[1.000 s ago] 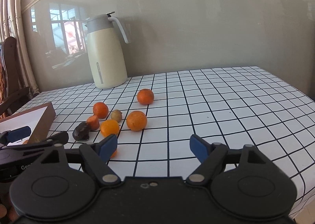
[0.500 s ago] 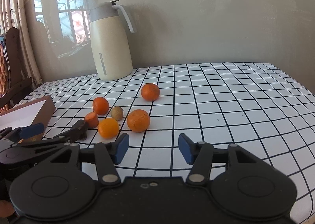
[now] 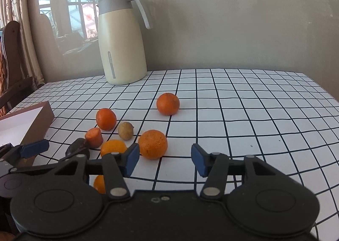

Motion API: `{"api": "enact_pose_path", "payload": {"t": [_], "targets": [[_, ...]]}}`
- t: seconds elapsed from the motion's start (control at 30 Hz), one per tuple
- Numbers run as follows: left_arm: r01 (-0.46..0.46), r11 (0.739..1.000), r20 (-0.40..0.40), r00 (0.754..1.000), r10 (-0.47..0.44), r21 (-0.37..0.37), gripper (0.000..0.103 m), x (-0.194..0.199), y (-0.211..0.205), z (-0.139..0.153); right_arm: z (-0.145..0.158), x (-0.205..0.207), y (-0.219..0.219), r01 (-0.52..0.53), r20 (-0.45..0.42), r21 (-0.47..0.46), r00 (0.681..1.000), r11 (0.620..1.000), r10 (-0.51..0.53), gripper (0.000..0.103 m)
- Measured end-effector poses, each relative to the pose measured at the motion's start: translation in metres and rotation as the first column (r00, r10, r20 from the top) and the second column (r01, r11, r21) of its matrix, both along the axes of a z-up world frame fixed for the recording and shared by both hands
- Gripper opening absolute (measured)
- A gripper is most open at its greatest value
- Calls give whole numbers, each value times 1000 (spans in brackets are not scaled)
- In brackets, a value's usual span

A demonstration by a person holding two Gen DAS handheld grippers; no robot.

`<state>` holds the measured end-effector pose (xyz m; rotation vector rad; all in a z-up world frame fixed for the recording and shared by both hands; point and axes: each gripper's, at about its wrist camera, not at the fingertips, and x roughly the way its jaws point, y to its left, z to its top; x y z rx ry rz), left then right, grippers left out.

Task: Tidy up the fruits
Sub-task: 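Grasp the dark brown plum with the left tool while the right tool grasps a large orange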

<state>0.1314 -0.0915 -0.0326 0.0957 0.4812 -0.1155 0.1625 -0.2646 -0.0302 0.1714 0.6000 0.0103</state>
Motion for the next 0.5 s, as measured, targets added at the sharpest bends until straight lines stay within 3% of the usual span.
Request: {"api": "enact_pose_path", "payload": {"t": [0.13, 0.23, 0.5], "targets": [[3, 1000, -12, 1000, -3, 2, 78, 6, -2, -2, -1, 7, -1, 2, -3, 19, 1000, 1000, -2, 44], [13, 1000, -36, 999, -14, -9, 67, 10, -3, -4, -2, 11, -1, 1, -7, 29, 1000, 1000, -1, 39], [21, 999, -67, 997, -23, -25, 66, 15, -6, -4, -6, 29, 0, -11, -27, 56, 1000, 998, 12, 40]]}}
